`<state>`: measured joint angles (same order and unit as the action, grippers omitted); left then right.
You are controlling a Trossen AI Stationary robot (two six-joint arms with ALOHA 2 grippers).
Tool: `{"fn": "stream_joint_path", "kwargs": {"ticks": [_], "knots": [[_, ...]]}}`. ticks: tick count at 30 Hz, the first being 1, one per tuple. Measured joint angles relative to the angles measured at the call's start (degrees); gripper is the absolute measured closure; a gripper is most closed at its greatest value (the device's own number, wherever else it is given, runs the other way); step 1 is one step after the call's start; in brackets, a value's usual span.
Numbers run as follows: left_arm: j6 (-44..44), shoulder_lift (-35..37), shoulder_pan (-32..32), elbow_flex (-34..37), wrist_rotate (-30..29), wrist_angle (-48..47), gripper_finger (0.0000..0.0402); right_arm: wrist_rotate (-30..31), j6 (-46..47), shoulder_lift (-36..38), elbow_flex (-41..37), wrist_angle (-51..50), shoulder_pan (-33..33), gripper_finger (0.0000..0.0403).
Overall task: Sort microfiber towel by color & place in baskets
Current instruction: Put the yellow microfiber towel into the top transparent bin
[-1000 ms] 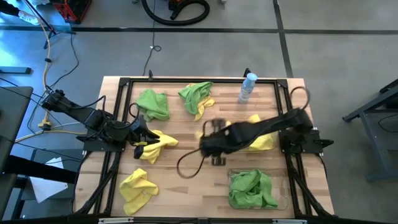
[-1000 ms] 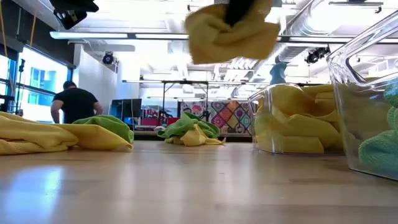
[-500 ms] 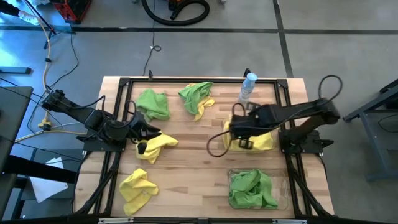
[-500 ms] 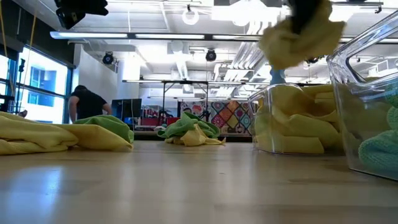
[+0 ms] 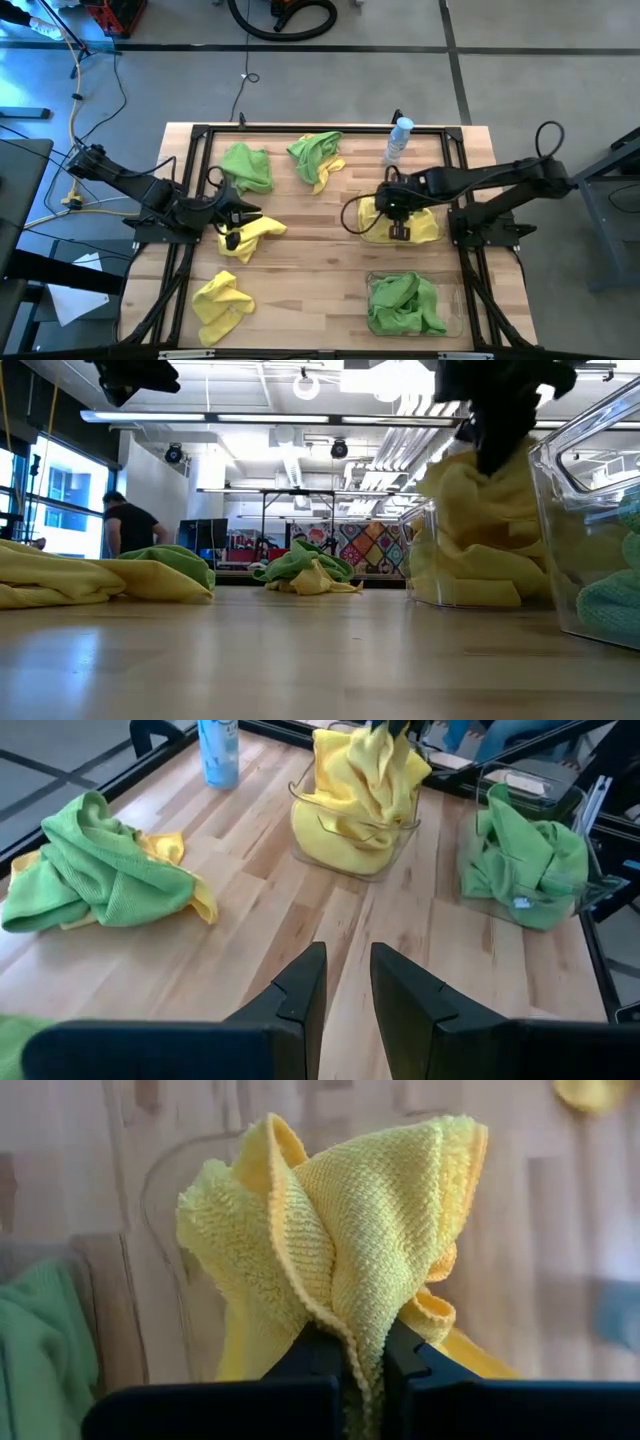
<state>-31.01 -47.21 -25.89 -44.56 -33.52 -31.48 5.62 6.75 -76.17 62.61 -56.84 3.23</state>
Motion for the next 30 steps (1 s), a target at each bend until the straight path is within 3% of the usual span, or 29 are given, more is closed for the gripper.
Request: {"fn": "stream_joint_path", "kwargs": {"ticks": [11,15,24,30], "knots": [[-0.3,-3.53,0.0,-0.02,0.03,4.78,0.0335,-2.64,-4.22,-7.5,-11.16,13.72,-4.79,0.04],[-0.3,-3.82,-0.01,-0.02,0.04,4.72,0.0335,-2.65,-2.52,-9.14,-13.76,16.5,-4.8,0.0381],[-0.3,-3.8,0.0,-0.02,1.1,4.73,0.0335,-4.62,2.23,-8.4,-11.81,14.78,-4.77,0.0294],[-0.28,-3.8,0.0,-0.02,2.63,4.32,0.0335,-5.23,3.43,-6.78,-4.44,4.42,-4.77,0.0224]]}}
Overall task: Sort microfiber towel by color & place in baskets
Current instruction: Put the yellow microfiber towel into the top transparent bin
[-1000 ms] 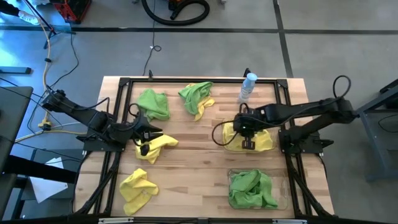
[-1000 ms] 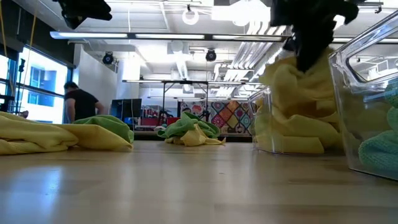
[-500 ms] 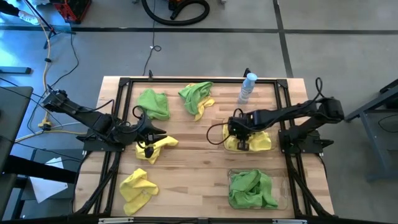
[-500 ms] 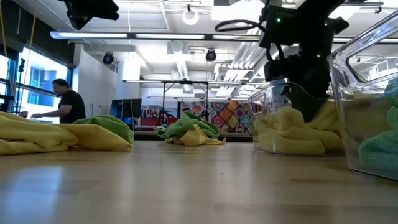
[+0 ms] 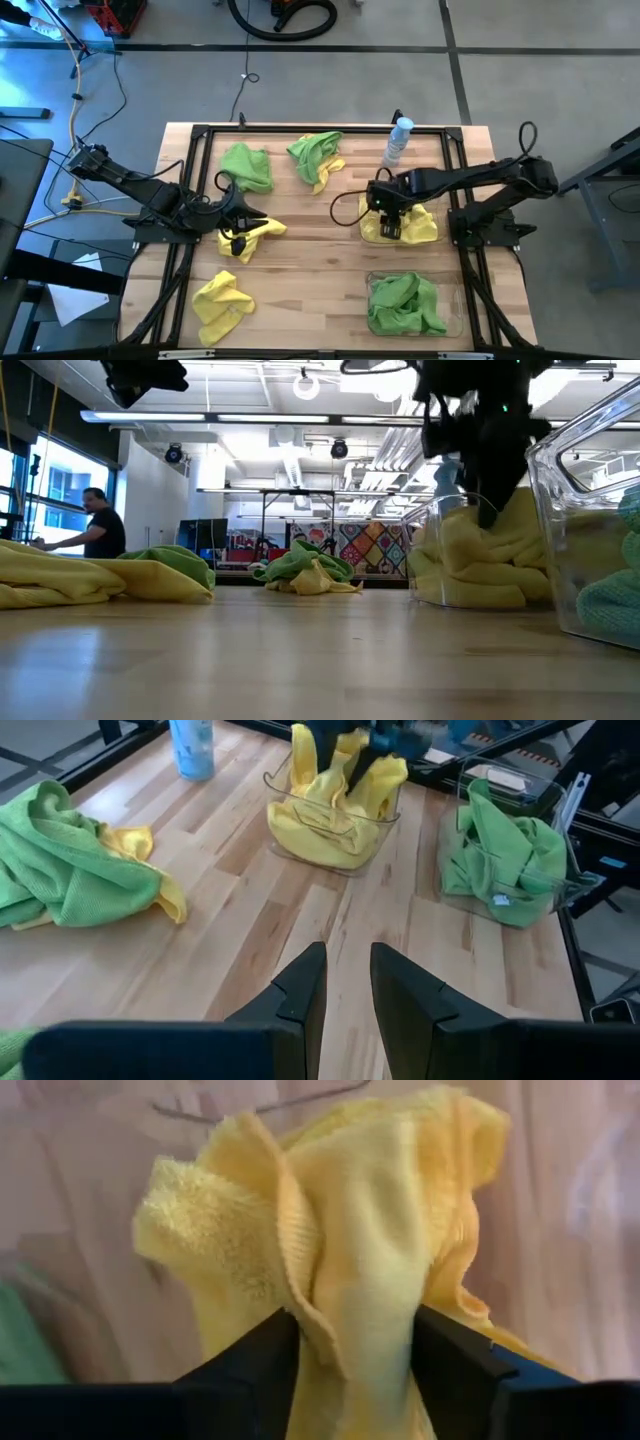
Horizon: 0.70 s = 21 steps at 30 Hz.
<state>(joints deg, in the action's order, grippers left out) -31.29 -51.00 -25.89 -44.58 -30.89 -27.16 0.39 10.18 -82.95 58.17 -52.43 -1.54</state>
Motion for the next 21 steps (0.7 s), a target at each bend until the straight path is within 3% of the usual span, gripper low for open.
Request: {"fn": "stream_joint_path", "kwargs": {"ticks": [6,11,13,16,21], "knots": [[0.0,0.0,0.0,0.0,1.89,-0.24,0.0335,3.26,12.95,0.37,10.47,-15.27,0.09,0.0209],[0.0,0.0,0.0,0.0,4.79,-2.11,0.0335,11.15,38.43,0.57,14.67,-25.42,1.42,0.0208],[0.0,0.0,-0.01,0.0,5.98,-3.08,0.0335,11.0,46.28,0.58,13.63,-28.25,1.15,0.0208],[0.0,0.0,-0.02,0.0,6.51,-3.94,0.0335,8.33,52.15,0.58,9.52,-26.49,1.01,0.0208],[1.75,0.0,0.0,0.01,6.53,-4.13,0.0335,3.79,57.31,0.56,-1.66,-13.26,1.07,0.0208]]}}
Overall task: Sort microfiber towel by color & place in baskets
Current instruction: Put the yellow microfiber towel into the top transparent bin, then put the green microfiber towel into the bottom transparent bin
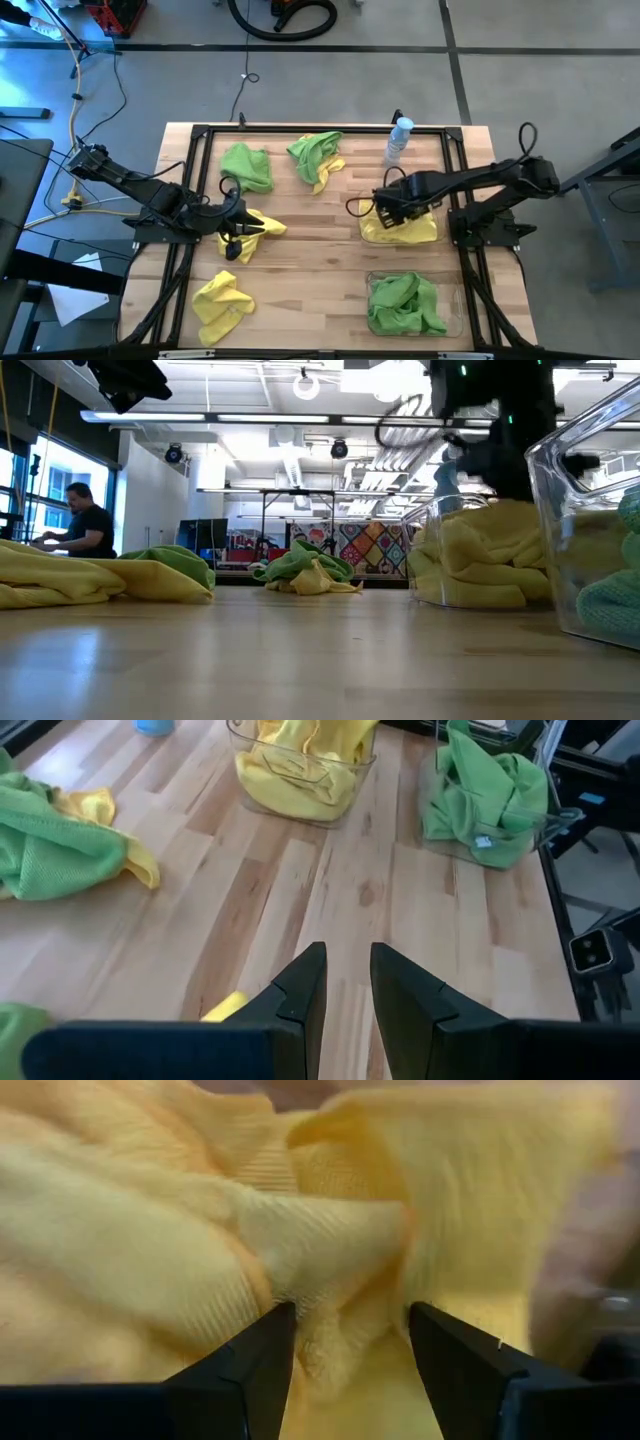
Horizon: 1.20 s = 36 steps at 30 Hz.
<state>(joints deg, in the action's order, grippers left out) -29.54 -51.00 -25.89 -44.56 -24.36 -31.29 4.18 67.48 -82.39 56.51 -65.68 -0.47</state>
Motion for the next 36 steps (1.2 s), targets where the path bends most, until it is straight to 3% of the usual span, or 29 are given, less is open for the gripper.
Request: {"fn": "stream_joint_path", "kwargs": {"ticks": [6,11,16,21,27,31,36], "knots": [[1.66,0.0,0.0,0.0,-0.13,0.02,0.0335,-1.7,4.41,0.1,-12.98,14.99,-1.14,0.0208],[1.5,0.0,0.04,-0.01,-0.15,0.1,0.0335,-1.65,5.98,0.27,-16.6,18.97,-1.42,0.0208],[1.3,0.0,0.04,0.0,-0.97,0.31,0.0335,-1.28,3.12,-0.17,-12.01,13.76,-1.27,0.0208],[1.24,0.0,0.04,0.01,-1.92,0.45,0.0335,-1.15,0.01,-0.04,-1.6,2.18,-1.09,0.0208],[1.09,0.0,0.04,0.01,-3.92,1.57,0.0335,4.7,-2.66,0.72,10.06,-10.12,2.21,0.0208],[0.76,0.0,0.04,0.01,-4.35,2.1,0.0335,7.99,-3.66,5.12,11.7,-10.19,5.89,0.0208],[-0.99,0.02,0.04,0.01,-5.66,2.54,0.0335,11.42,2.84,12.87,7.59,-11.87,10.71,0.0208]]}}
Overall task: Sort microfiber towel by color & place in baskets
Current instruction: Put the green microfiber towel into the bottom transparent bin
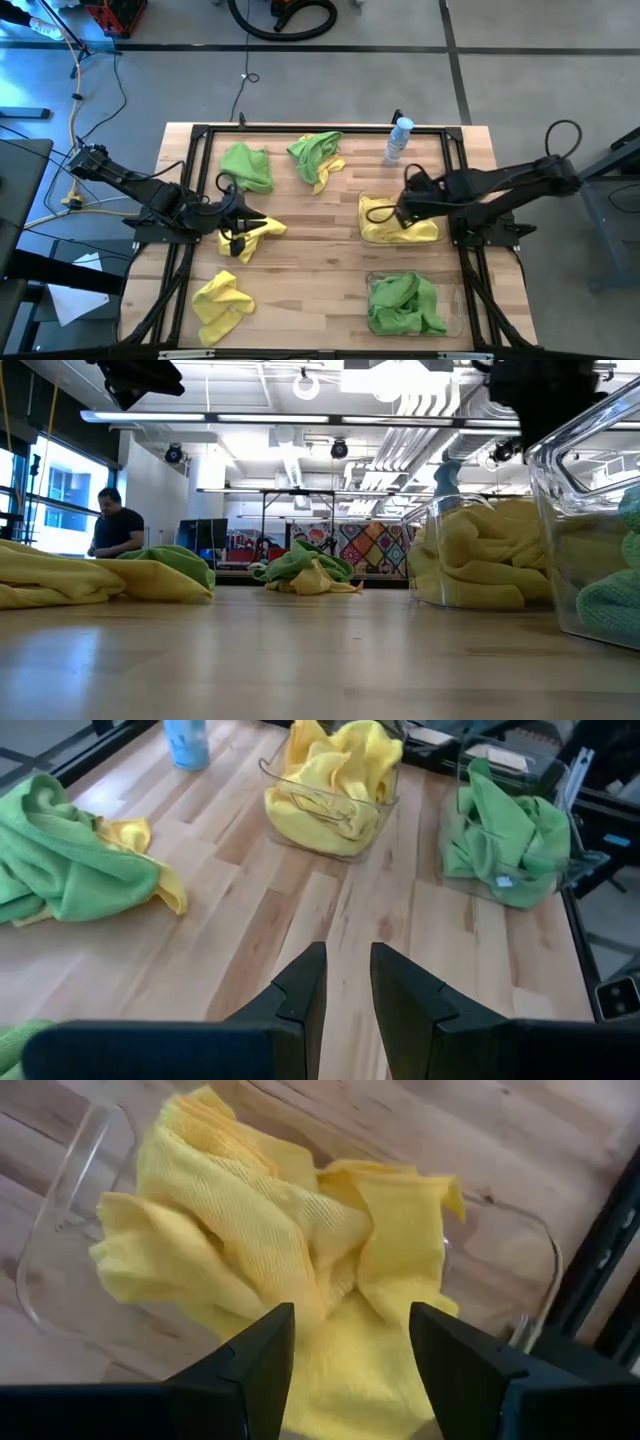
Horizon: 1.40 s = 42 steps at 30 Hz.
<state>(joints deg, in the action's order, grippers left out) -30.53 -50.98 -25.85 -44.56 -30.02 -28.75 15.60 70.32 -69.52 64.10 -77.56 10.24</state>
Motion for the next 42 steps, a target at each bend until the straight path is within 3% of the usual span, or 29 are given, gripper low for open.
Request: {"fn": "stream_joint_path", "kwargs": {"ticks": [8,14,22,27,32,37,42], "knots": [[-2.11,0.0,0.13,0.0,-4.25,3.4,0.0335,0.47,3.58,7.94,-9.37,3.46,2.67,0.0208],[-11.36,-0.74,3.74,0.0,-5.22,3.19,0.0347,1.67,-6.61,13.37,-9.82,5.47,4.68,0.0208],[-14.69,-5.8,11.4,-1.5,-1.85,3.01,0.0381,7.37,-16.78,21.41,-9.82,5.42,4.76,0.0208],[-10.6,-8.58,17.91,-2.35,2.44,3.4,0.0393,12.28,-15.41,23.81,-9.82,6.09,4.76,0.0208],[-2.33,-9.29,23.27,-2.54,2.39,9.26,0.0385,17.51,-12.33,23.69,-9.82,7.26,4.74,0.0208],[9.71,-9.09,30.53,-2.6,3.36,8.28,0.0351,18.87,-6.2,23.12,-9.82,8.28,4.74,0.0208],[20.22,-9.85,41.54,-2.6,12.49,0.79,0.0292,18.88,1.28,22.62,-9.82,8.55,4.74,0.0208]]}}
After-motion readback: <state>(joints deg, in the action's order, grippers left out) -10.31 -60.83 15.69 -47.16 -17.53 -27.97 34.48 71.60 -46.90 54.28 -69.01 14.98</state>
